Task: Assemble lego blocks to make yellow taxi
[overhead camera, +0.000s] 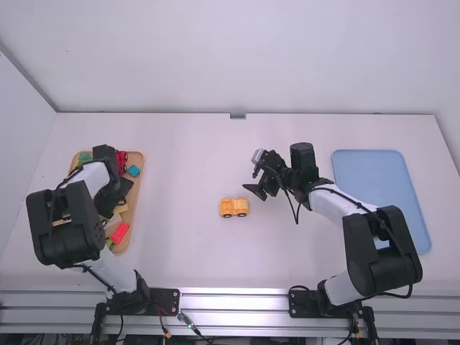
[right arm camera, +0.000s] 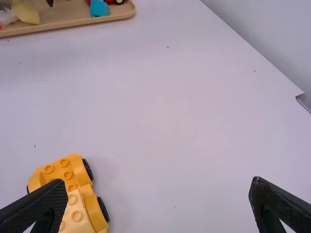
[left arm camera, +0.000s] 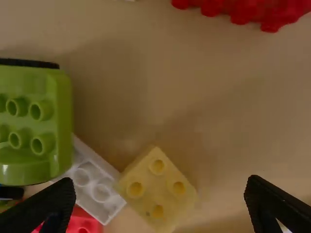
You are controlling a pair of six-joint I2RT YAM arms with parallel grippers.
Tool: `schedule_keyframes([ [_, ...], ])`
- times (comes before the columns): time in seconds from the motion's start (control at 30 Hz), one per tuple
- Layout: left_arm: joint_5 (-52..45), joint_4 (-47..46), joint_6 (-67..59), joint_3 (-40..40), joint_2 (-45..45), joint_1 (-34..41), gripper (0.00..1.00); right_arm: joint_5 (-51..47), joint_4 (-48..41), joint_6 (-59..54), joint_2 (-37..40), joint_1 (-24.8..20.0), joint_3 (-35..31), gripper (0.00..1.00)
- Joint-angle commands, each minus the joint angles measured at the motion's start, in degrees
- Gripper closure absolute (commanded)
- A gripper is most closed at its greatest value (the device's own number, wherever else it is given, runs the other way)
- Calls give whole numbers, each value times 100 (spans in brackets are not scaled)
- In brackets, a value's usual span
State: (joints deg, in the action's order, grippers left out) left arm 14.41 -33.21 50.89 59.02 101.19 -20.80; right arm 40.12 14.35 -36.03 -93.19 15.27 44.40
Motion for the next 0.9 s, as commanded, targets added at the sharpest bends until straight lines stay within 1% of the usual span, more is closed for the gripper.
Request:
schedule_keyframes([
  [0.0,-299,-28,374,48,83,-20,9,48,-28,24,61,20,96,1],
  [0.07,-400,4,398,42,83,-22,10,50,-26,24,61,20,96,1],
  [0.1,-459,46,393,22,83,-17,8,50,-24,24,61,20,96,1],
  [0.2,-446,238,535,-127,83,22,12,26,-24,24,61,20,96,1],
  [0.27,-330,481,835,-319,83,22,14,33,-24,24,61,20,96,1],
  [0.4,-350,1346,719,-710,83,22,15,31,-26,24,61,20,96,1],
  [0.53,-345,1716,715,-885,83,9,17,31,-26,24,61,20,96,1],
  [0.67,-350,1687,726,-846,81,15,17,35,-24,24,61,20,96,1],
  [0.73,-472,1486,761,-785,81,11,22,50,-20,24,61,20,96,1],
  [0.87,-496,1314,782,-782,83,17,24,48,-22,24,61,20,96,1],
])
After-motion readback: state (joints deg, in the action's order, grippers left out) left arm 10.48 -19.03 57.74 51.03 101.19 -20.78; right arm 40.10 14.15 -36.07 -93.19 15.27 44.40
